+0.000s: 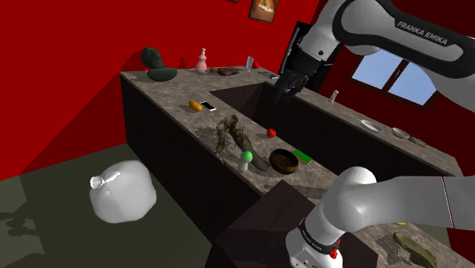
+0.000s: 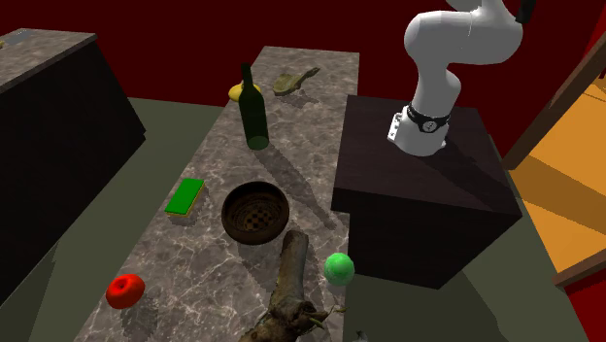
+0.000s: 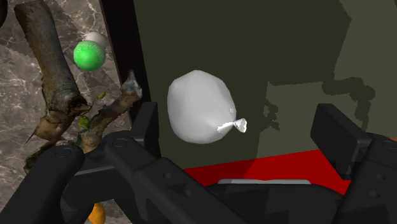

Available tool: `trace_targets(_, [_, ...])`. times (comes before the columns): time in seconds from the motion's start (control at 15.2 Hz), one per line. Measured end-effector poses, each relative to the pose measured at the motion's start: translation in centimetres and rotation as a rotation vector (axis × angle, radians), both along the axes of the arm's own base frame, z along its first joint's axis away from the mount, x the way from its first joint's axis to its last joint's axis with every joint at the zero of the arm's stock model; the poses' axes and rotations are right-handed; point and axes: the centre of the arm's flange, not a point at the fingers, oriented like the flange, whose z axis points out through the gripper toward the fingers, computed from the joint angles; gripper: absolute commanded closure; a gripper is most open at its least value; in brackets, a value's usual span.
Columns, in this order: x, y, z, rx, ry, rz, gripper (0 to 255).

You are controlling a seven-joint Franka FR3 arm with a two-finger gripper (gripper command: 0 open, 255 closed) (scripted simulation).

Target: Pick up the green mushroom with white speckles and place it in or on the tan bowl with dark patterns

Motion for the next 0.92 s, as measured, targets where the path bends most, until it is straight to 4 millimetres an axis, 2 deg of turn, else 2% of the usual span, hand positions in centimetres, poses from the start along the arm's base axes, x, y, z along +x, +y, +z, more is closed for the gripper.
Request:
trace_targets(0.07, [0.0, 0.0, 0.0, 0.0, 0.0, 0.0, 0])
trace_targets(0.2, [0.4, -0.6, -1.4, -0.002, 0.001, 0.001, 0])
trace_targets(0.92, [4.1, -6.0, -13.8, -0.018, 0.002, 0.013, 0])
